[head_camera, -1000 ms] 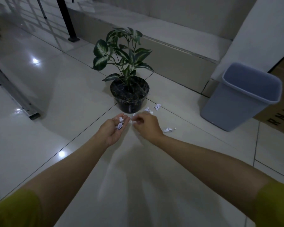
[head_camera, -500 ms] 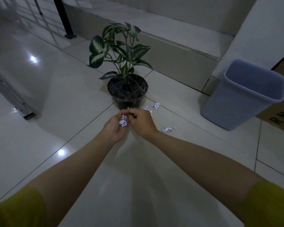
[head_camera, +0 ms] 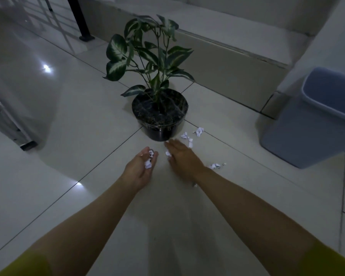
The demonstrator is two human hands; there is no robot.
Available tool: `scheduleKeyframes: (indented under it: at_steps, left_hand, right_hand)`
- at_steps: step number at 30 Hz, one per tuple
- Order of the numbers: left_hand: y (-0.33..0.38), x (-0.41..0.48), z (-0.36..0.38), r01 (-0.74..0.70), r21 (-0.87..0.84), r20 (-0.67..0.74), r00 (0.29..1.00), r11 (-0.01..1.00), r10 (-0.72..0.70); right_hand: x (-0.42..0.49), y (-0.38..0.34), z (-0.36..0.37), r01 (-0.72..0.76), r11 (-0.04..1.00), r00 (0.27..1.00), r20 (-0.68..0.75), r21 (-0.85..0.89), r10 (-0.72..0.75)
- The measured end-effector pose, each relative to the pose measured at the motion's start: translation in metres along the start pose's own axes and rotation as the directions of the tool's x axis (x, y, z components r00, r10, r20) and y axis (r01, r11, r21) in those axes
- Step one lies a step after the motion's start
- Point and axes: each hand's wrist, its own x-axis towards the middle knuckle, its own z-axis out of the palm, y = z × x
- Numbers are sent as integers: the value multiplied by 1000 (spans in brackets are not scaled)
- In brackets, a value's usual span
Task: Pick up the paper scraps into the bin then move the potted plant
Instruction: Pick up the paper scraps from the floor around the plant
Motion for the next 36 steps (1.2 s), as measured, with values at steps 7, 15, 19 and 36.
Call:
scheduleKeyframes:
  at_steps: [7,15,19,36]
  left_hand:
    - [2,-8,2,19,-36,7,1000,999,-19]
    - [4,-19,9,108,-100,63,993,989,-102]
    - [-2,-26,18,141,-88,143,981,986,-128]
    - [-6,-21,-3,100,53,50,993,994,-103]
  right_hand:
    - [1,-3,6,76,993,993,-78,-92,-83]
    - [-12,-11,-28,-53,914,944,-279,402,177]
    - [-19,-24,-41,11,852,922,-335,523,194]
    - [-15,-3,-33,-8,996,981,193,91,-9]
